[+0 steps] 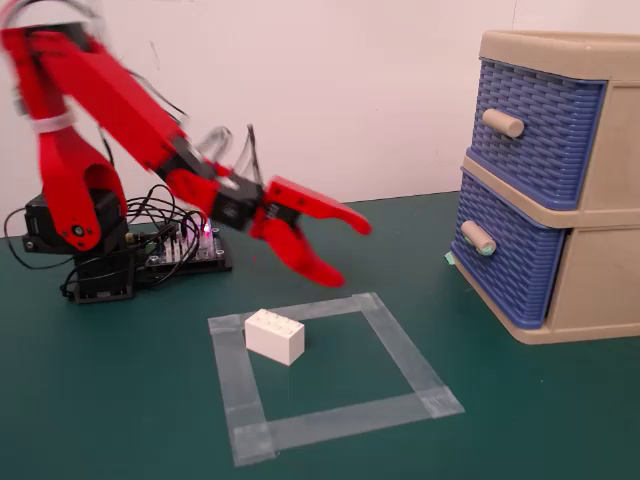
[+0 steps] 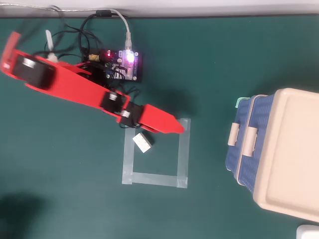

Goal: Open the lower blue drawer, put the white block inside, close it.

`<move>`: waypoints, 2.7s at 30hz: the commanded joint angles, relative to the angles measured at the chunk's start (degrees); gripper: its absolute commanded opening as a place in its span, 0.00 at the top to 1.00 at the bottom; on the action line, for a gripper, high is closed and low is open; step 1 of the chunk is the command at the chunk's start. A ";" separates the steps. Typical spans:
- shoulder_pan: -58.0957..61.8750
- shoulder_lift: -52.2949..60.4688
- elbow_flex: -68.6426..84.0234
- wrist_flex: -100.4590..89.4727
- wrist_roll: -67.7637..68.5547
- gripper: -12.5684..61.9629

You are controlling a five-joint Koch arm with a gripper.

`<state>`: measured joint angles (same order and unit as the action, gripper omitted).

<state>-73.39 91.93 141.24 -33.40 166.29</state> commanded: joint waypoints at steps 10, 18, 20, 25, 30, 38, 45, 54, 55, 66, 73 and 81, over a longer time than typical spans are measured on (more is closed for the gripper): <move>-3.60 -16.70 -23.03 -16.52 0.35 0.42; -4.92 -24.35 -35.86 -11.34 0.53 0.45; -5.19 -27.86 -39.90 -11.25 0.44 0.45; -7.21 -35.95 -50.89 -7.65 0.44 0.45; -8.53 -39.81 -57.83 -3.69 0.53 0.47; -8.96 -39.20 -58.45 5.36 0.53 0.81; -7.73 -36.21 -56.51 10.55 1.67 0.94; -5.54 -13.27 -23.38 10.28 8.17 0.94; -5.54 -10.20 -19.34 10.28 8.17 0.94; -2.64 3.69 -3.25 10.99 8.00 0.36; 8.00 33.40 -5.54 63.02 0.62 0.37; 13.62 23.99 -32.17 108.37 -33.57 0.38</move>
<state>-59.06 116.89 111.71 73.39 140.62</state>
